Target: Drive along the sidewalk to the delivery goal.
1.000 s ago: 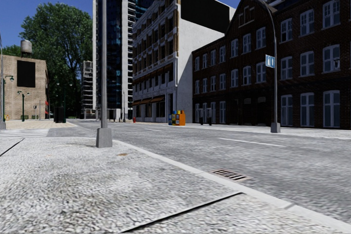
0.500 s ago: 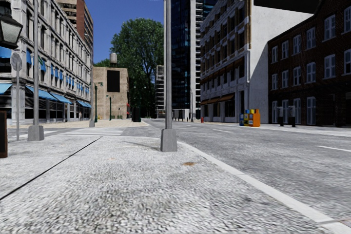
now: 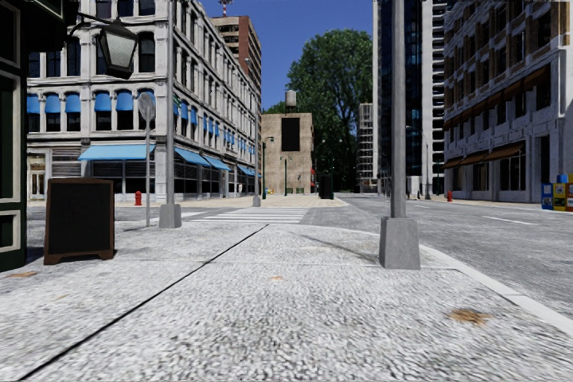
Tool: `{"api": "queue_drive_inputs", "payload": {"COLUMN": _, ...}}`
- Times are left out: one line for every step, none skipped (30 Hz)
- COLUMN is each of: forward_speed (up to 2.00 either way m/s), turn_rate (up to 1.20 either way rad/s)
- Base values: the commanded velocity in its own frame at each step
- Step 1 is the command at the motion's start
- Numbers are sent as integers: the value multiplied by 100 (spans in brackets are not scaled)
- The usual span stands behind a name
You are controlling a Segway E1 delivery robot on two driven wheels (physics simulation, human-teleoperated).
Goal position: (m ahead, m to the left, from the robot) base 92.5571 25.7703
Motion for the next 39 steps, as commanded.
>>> {"api": "queue_drive_inputs", "payload": {"forward_speed": 200, "turn_rate": 44}}
{"api": "queue_drive_inputs", "payload": {"forward_speed": 200, "turn_rate": 44}}
{"api": "queue_drive_inputs", "payload": {"forward_speed": 200, "turn_rate": 44}}
{"api": "queue_drive_inputs", "payload": {"forward_speed": 200, "turn_rate": 44}}
{"api": "queue_drive_inputs", "payload": {"forward_speed": 200, "turn_rate": 0}}
{"api": "queue_drive_inputs", "payload": {"forward_speed": 200, "turn_rate": 0}}
{"api": "queue_drive_inputs", "payload": {"forward_speed": 200, "turn_rate": 0}}
{"api": "queue_drive_inputs", "payload": {"forward_speed": 200, "turn_rate": 0}}
{"api": "queue_drive_inputs", "payload": {"forward_speed": 200, "turn_rate": 0}}
{"api": "queue_drive_inputs", "payload": {"forward_speed": 200, "turn_rate": 0}}
{"api": "queue_drive_inputs", "payload": {"forward_speed": 200, "turn_rate": 0}}
{"api": "queue_drive_inputs", "payload": {"forward_speed": 200, "turn_rate": 0}}
{"api": "queue_drive_inputs", "payload": {"forward_speed": 200, "turn_rate": 0}}
{"api": "queue_drive_inputs", "payload": {"forward_speed": 200, "turn_rate": 0}}
{"api": "queue_drive_inputs", "payload": {"forward_speed": 200, "turn_rate": 0}}
{"api": "queue_drive_inputs", "payload": {"forward_speed": 200, "turn_rate": 0}}
{"api": "queue_drive_inputs", "payload": {"forward_speed": 200, "turn_rate": 0}}
{"api": "queue_drive_inputs", "payload": {"forward_speed": 200, "turn_rate": 0}}
{"api": "queue_drive_inputs", "payload": {"forward_speed": 200, "turn_rate": 0}}
{"api": "queue_drive_inputs", "payload": {"forward_speed": 200, "turn_rate": 0}}
{"api": "queue_drive_inputs", "payload": {"forward_speed": 200, "turn_rate": 0}}
{"api": "queue_drive_inputs", "payload": {"forward_speed": 200, "turn_rate": 0}}
{"api": "queue_drive_inputs", "payload": {"forward_speed": 200, "turn_rate": 0}}
{"api": "queue_drive_inputs", "payload": {"forward_speed": 200, "turn_rate": 0}}
{"api": "queue_drive_inputs", "payload": {"forward_speed": 200, "turn_rate": 0}}
{"api": "queue_drive_inputs", "payload": {"forward_speed": 200, "turn_rate": 0}}
{"api": "queue_drive_inputs", "payload": {"forward_speed": 200, "turn_rate": 0}}
{"api": "queue_drive_inputs", "payload": {"forward_speed": 200, "turn_rate": 0}}
{"api": "queue_drive_inputs", "payload": {"forward_speed": 200, "turn_rate": 0}}
{"api": "queue_drive_inputs", "payload": {"forward_speed": 200, "turn_rate": 0}}
{"api": "queue_drive_inputs", "payload": {"forward_speed": 200, "turn_rate": 0}}
{"api": "queue_drive_inputs", "payload": {"forward_speed": 200, "turn_rate": 0}}
{"api": "queue_drive_inputs", "payload": {"forward_speed": 200, "turn_rate": 0}}
{"api": "queue_drive_inputs", "payload": {"forward_speed": 200, "turn_rate": 0}}
{"api": "queue_drive_inputs", "payload": {"forward_speed": 200, "turn_rate": 0}}
{"api": "queue_drive_inputs", "payload": {"forward_speed": 200, "turn_rate": 0}}
{"api": "queue_drive_inputs", "payload": {"forward_speed": 200, "turn_rate": 0}}
{"api": "queue_drive_inputs", "payload": {"forward_speed": 200, "turn_rate": 0}}
{"api": "queue_drive_inputs", "payload": {"forward_speed": 200, "turn_rate": 0}}
